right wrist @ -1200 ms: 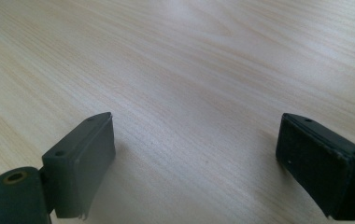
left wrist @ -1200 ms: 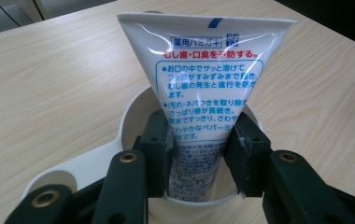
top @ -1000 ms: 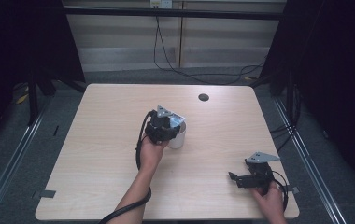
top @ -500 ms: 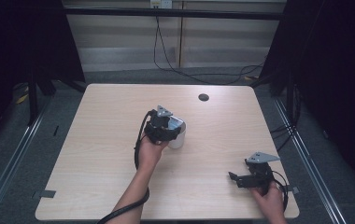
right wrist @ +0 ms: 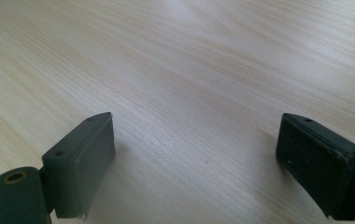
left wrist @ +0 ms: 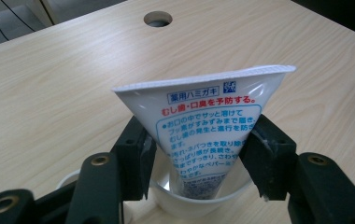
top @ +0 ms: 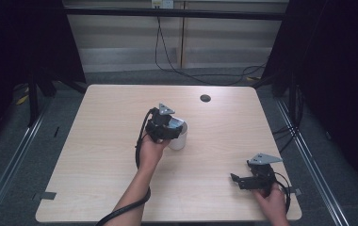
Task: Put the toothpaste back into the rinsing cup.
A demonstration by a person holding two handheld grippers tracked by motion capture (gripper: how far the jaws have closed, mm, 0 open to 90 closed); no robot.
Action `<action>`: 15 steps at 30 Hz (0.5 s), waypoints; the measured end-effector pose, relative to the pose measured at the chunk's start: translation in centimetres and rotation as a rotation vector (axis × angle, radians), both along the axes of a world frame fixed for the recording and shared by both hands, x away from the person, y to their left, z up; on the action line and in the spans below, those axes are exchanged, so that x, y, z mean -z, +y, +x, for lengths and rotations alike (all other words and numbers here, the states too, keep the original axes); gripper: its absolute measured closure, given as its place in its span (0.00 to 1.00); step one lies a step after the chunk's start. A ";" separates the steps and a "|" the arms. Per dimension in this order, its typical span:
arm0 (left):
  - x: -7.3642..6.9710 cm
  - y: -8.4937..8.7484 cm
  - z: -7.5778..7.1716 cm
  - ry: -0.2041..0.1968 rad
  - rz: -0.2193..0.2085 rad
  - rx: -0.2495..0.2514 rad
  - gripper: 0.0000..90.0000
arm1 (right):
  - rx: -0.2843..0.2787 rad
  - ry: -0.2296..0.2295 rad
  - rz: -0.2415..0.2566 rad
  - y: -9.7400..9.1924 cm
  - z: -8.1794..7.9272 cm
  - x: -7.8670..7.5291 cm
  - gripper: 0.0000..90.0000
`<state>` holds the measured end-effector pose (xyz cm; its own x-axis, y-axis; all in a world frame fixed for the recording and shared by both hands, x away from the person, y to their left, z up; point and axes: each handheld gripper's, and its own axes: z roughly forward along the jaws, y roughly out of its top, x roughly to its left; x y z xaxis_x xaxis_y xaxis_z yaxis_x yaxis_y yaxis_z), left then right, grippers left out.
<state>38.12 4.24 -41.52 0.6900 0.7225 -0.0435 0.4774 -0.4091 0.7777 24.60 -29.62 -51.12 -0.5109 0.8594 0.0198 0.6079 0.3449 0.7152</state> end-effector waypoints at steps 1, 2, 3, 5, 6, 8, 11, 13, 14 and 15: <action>-0.1 0.0 0.0 -0.002 0.001 -0.002 0.52 | 0.000 0.000 0.000 0.0 0.0 0.0 0.13; -0.1 0.0 0.0 -0.001 0.002 -0.001 0.52 | 0.002 0.000 0.000 0.0 0.0 0.0 0.13; -0.1 0.0 0.0 0.001 0.000 0.001 0.52 | 0.000 -0.002 -0.001 0.0 0.0 0.0 0.13; -0.1 0.0 0.0 0.002 0.003 0.005 0.51 | 0.001 0.000 0.000 0.0 0.0 0.0 0.13; -0.1 0.0 0.0 0.004 0.000 0.005 0.51 | 0.001 0.000 0.000 0.0 0.0 0.0 0.13; -0.1 0.0 0.0 0.007 -0.001 0.005 0.48 | 0.000 0.000 0.000 0.0 0.0 0.0 0.13; 0.0 -0.1 -0.1 0.017 -0.004 0.004 0.43 | 0.001 0.001 0.000 0.0 0.0 0.0 0.13; 0.0 -0.1 0.0 0.020 -0.005 0.003 0.41 | 0.000 0.000 0.000 0.0 0.0 0.0 0.13; -0.1 0.0 0.0 0.022 -0.006 0.006 0.41 | 0.000 0.000 0.000 0.0 0.0 0.0 0.13; -0.2 0.0 0.0 0.021 -0.005 0.000 0.39 | 0.001 0.000 0.000 0.0 0.0 0.0 0.13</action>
